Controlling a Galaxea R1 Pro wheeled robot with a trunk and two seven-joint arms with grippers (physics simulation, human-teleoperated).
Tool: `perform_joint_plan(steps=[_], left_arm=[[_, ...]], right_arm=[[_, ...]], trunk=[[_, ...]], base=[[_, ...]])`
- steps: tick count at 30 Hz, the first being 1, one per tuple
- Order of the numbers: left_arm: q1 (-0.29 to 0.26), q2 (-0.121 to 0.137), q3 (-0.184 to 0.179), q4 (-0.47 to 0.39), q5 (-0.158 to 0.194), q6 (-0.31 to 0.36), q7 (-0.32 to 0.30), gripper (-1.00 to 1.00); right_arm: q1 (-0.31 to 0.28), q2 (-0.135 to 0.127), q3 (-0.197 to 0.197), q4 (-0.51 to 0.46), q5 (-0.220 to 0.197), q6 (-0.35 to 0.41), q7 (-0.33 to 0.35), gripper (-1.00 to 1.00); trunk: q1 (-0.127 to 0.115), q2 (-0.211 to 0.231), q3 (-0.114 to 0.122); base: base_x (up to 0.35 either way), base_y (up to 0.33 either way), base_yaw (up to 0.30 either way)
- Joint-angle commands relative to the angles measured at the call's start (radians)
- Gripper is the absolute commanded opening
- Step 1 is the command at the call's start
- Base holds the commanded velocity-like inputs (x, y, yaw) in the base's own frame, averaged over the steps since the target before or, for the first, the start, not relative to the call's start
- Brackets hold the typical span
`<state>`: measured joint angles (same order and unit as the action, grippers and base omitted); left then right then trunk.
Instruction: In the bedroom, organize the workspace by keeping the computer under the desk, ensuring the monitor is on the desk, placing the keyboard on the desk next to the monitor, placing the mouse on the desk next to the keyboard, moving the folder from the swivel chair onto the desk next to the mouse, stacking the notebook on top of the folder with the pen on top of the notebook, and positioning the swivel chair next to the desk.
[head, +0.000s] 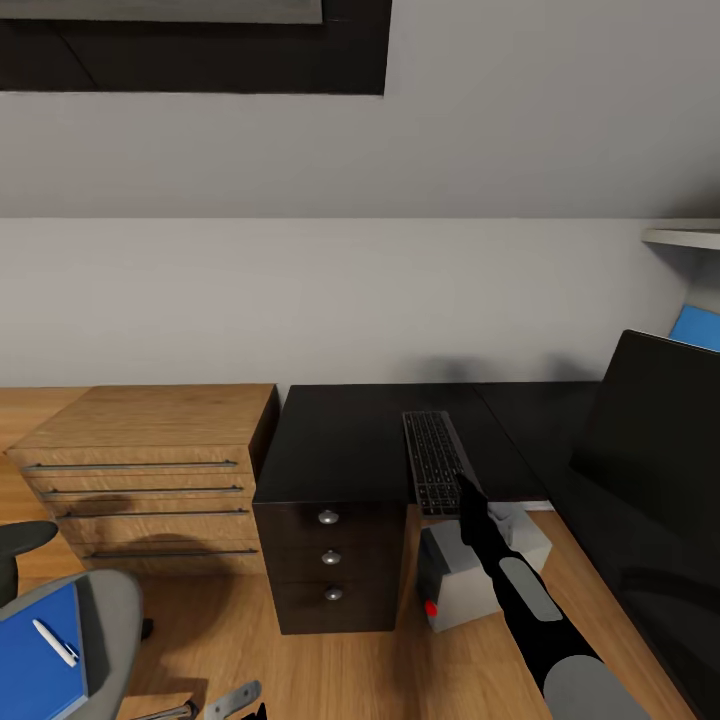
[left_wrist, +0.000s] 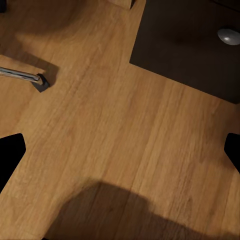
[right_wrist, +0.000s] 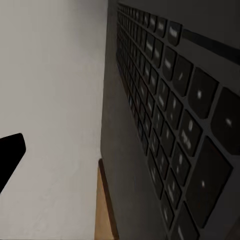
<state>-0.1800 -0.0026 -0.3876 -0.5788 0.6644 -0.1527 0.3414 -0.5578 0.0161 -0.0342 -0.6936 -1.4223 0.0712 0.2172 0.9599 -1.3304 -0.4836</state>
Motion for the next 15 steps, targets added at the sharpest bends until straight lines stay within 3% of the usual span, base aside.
perform_joint_plan(steps=[1,11,15], left_arm=[[-0.001,0.001,-0.008,0.000,0.011,-0.007,0.007,1.00],[-0.001,0.001,-0.010,0.000,0.011,-0.007,0.006,1.00],[-0.001,0.001,-0.010,0.000,0.011,-0.007,0.005,1.00]], right_arm=[[-0.001,0.001,-0.003,0.000,-0.011,0.007,0.004,1.00],[-0.001,0.001,-0.003,0.000,-0.010,0.007,0.004,1.00],[-0.001,0.001,-0.003,0.001,-0.010,0.007,0.004,1.00]], trunk=[[0.000,-0.001,-0.001],[0.000,-0.001,-0.001],[0.000,-0.001,-0.001]], base=[[0.000,0.000,0.000],[-0.007,0.000,0.000],[-0.226,0.000,0.000]])
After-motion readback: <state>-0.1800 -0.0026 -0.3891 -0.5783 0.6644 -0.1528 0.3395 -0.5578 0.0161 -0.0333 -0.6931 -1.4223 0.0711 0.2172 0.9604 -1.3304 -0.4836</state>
